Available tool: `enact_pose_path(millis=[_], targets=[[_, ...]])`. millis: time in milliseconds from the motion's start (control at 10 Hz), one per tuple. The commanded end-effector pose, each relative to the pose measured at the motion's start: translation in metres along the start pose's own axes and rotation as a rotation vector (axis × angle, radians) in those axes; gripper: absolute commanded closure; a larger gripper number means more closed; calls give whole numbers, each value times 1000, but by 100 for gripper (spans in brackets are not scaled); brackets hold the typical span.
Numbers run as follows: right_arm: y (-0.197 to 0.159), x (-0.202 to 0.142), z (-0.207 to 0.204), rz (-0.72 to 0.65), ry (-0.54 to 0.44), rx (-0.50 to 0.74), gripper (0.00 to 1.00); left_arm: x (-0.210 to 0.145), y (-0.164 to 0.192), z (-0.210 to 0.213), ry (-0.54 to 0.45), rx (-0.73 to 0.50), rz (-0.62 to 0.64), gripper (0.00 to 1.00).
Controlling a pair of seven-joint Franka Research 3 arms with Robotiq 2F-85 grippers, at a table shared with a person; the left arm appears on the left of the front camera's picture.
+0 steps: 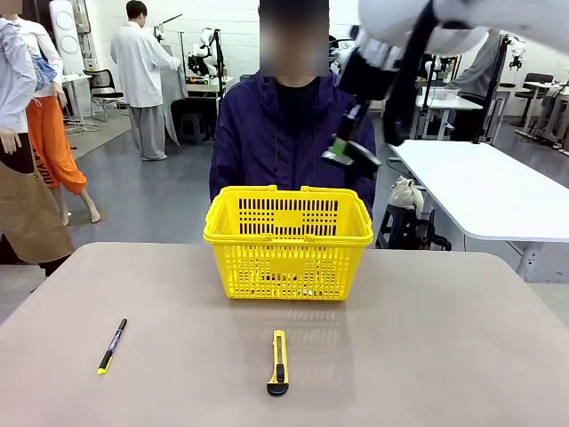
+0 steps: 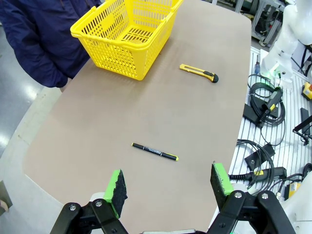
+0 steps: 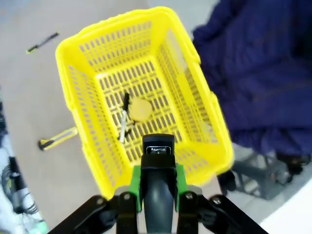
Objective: Place the items the person wants into the basket.
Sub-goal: Pick up the item the person points to and place it in the Market Basket.
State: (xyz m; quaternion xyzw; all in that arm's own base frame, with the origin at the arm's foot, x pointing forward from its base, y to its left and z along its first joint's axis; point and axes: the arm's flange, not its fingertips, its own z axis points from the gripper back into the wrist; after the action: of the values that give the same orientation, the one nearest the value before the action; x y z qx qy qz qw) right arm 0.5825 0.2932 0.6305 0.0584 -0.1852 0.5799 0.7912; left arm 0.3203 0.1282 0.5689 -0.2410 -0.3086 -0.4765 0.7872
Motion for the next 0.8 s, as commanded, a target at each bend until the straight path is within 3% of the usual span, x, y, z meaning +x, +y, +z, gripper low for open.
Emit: enact_pose_path(millis=[0,200,400,600,700], targets=[[-8,42,-20,101,44,65,68,-1,1,2,-23,-6,-20,10],[5,72,-57,179,95,111,68,-1,1,2,-23,-6,-20,10],[20,80,-89,211,161,103,68,-1,1,2,-23,-6,-20,10],[25,78,-99,215,180,103,68,-1,1,2,-23,-6,-20,10],[27,76,-93,194,218,37,68,-1,1,2,-23,-6,-20,10]])
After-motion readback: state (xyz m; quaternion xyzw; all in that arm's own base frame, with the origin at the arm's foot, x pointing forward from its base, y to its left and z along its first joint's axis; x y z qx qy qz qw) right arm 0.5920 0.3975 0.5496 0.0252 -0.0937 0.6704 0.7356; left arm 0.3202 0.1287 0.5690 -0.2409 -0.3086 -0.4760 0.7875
